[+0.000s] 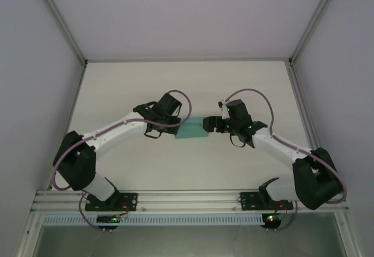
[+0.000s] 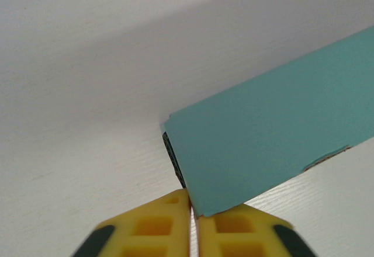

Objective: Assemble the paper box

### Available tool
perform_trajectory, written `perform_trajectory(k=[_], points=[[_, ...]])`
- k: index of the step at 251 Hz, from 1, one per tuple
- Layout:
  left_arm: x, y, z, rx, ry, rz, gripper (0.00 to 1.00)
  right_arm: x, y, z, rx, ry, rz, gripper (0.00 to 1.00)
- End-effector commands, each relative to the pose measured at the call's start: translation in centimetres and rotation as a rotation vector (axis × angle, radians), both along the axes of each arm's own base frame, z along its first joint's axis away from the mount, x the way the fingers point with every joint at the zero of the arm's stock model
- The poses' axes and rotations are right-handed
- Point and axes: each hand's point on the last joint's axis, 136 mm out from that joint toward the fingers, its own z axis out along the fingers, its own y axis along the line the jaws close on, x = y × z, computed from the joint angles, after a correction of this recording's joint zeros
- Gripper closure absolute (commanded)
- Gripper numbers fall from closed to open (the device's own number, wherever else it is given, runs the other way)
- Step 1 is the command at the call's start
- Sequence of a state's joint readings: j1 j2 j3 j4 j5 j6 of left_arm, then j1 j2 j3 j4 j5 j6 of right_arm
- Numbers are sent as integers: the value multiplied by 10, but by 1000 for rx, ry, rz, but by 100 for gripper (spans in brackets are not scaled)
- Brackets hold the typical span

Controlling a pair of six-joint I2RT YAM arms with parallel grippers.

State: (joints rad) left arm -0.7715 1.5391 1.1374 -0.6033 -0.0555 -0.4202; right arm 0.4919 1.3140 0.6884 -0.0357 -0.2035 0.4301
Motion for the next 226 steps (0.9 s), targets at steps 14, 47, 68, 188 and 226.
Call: perform_trajectory(k=[14, 47, 68, 188, 226], points=[[-32, 3, 2, 44, 105, -158, 61, -29, -20, -55, -61, 188, -55, 25], [-37, 1, 30, 1, 79, -224, 37, -28, -18, -53, -51, 182, -67, 33], [-30, 1, 40, -42, 59, -176, 24, -25, -17, -50, -47, 172, -73, 37], [13, -11, 1, -509, 241, 13, 33, -29, -16, -60, -15, 200, -77, 46], [4, -4, -31, -537, 295, 56, 55, -33, -17, -72, 16, 223, -81, 49]])
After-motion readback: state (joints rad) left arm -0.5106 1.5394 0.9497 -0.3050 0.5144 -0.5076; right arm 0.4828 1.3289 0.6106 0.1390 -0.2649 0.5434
